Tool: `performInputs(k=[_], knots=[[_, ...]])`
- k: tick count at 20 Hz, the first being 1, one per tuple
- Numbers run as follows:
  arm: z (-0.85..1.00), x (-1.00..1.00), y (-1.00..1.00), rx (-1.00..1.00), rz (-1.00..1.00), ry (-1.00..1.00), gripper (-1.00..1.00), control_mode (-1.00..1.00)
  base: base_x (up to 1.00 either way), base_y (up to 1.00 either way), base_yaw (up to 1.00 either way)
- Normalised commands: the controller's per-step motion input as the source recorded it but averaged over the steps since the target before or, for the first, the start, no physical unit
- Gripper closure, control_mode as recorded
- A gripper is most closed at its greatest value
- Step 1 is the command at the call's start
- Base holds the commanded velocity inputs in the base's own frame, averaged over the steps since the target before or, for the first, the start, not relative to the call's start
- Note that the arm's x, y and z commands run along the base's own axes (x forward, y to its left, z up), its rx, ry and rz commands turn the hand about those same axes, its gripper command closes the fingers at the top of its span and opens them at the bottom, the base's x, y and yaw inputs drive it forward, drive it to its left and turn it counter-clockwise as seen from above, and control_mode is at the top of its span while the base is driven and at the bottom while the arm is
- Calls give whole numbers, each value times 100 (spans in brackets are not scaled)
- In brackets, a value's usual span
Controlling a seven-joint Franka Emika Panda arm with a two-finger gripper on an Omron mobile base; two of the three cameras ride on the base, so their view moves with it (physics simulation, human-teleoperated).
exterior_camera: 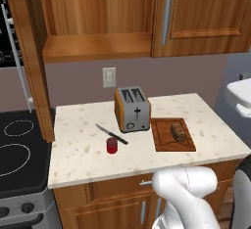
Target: Pick the bread, place it on the cutting board, pick the jam, place it on the counter, and close the cabinet.
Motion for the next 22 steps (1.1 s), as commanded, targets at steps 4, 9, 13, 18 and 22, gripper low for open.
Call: performInputs(k=[4, 9, 13, 18, 22], knots=[[0, -56, 66, 0, 0, 3, -100, -100, 0, 0, 0], [0, -44, 67, 0, 0, 0, -100, -100, 0, 0, 0], [0, -33, 67, 0, 0, 0, -100, -100, 0, 0, 0], [0, -23, 61, 0, 0, 0, -100, -100, 0, 0, 0], [0, -12, 59, 2, 0, 0, -100, -100, 0, 0, 0]])
